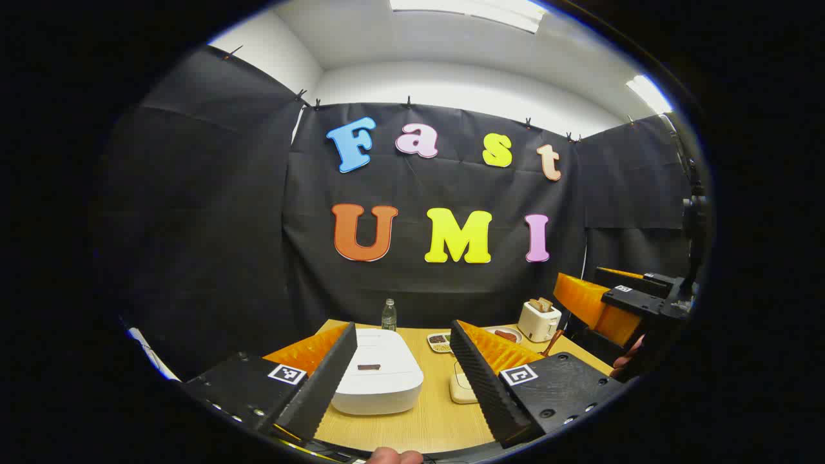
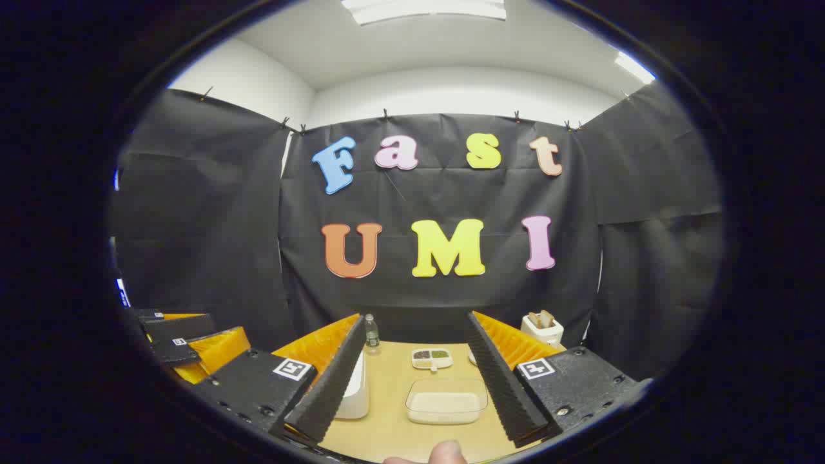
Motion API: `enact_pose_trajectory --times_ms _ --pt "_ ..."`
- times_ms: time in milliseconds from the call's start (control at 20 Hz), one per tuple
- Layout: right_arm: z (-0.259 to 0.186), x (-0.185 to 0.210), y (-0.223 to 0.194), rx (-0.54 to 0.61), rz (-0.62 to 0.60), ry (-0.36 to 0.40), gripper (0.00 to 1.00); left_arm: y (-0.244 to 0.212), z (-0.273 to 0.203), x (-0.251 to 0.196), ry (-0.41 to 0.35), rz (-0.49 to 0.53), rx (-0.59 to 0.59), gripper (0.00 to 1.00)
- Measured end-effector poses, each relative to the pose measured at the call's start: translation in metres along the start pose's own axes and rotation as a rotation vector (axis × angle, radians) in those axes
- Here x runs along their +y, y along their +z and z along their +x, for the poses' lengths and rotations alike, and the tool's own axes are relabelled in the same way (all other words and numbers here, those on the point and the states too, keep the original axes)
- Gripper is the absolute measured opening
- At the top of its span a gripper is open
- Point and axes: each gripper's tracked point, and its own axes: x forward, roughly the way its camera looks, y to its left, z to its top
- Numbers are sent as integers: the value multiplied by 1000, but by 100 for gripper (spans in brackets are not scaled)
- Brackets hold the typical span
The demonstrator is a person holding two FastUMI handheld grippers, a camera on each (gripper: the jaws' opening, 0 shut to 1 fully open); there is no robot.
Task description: Close the left gripper, press the button to open the rice cooker; take a wooden spoon from the chopstick holder with the right hand, scoop a spoonful of rice and pour it into the rice cooker, then put the wooden spoon back into the chopstick holder.
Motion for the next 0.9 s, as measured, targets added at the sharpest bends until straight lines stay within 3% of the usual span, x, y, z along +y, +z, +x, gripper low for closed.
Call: enact_pose_trajectory --times_ms 600,900 --pt "1 9 -2 31 1 36 100 -5 1 24 72 -3 8 94" --pt "-3 -5 5 10 -2 15 100 0 1 19 48 -52 -3 94"
